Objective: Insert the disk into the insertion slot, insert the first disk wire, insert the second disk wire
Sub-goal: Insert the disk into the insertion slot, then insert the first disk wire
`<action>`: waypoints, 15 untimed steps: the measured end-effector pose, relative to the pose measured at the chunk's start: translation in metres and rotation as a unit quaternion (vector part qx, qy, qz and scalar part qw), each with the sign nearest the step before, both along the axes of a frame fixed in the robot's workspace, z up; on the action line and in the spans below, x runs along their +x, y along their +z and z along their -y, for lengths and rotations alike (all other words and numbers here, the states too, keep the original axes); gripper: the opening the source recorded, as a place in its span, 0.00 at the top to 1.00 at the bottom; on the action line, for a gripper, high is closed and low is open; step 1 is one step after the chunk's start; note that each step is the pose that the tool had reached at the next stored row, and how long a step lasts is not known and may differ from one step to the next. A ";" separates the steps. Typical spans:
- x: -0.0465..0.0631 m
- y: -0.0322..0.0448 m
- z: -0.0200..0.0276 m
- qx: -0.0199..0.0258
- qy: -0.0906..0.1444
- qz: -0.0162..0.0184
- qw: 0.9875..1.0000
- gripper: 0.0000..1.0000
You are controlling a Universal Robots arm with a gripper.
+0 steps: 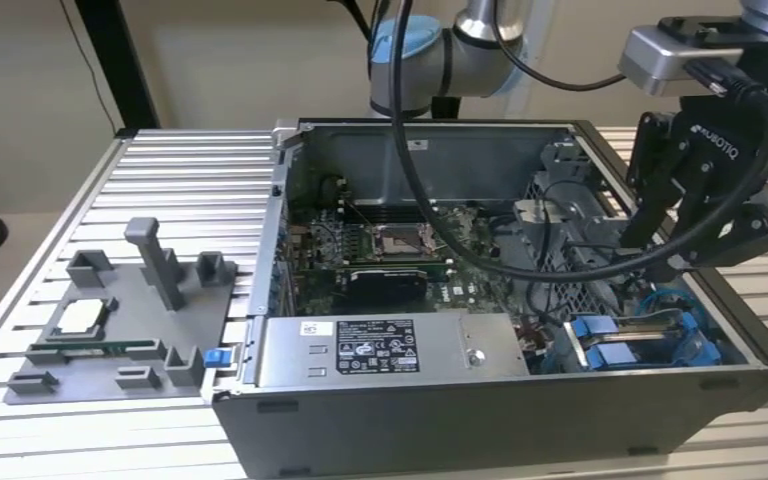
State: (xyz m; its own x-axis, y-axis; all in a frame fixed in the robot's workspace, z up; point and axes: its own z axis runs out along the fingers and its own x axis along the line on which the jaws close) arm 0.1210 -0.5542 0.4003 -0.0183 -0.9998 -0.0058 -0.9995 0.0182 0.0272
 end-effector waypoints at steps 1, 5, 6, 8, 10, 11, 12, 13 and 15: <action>0.000 0.0000 -0.0006 0.000 0.000 0.000 1.000 0.00; 0.000 0.0000 -0.0009 0.001 0.000 0.001 1.000 0.00; 0.000 -0.0003 -0.0011 0.002 0.000 0.001 1.000 0.00; -0.001 -0.0012 -0.0017 0.004 0.000 0.003 1.000 0.00; -0.001 -0.0026 -0.0030 0.006 0.000 0.004 1.000 0.00; -0.001 -0.0034 -0.0035 0.007 0.000 0.004 1.000 0.00; -0.001 -0.0043 -0.0040 0.009 0.000 0.004 1.000 0.00; -0.001 -0.0053 -0.0049 0.011 0.000 0.004 1.000 0.00; -0.001 -0.0065 -0.0071 0.018 0.000 0.004 1.000 0.00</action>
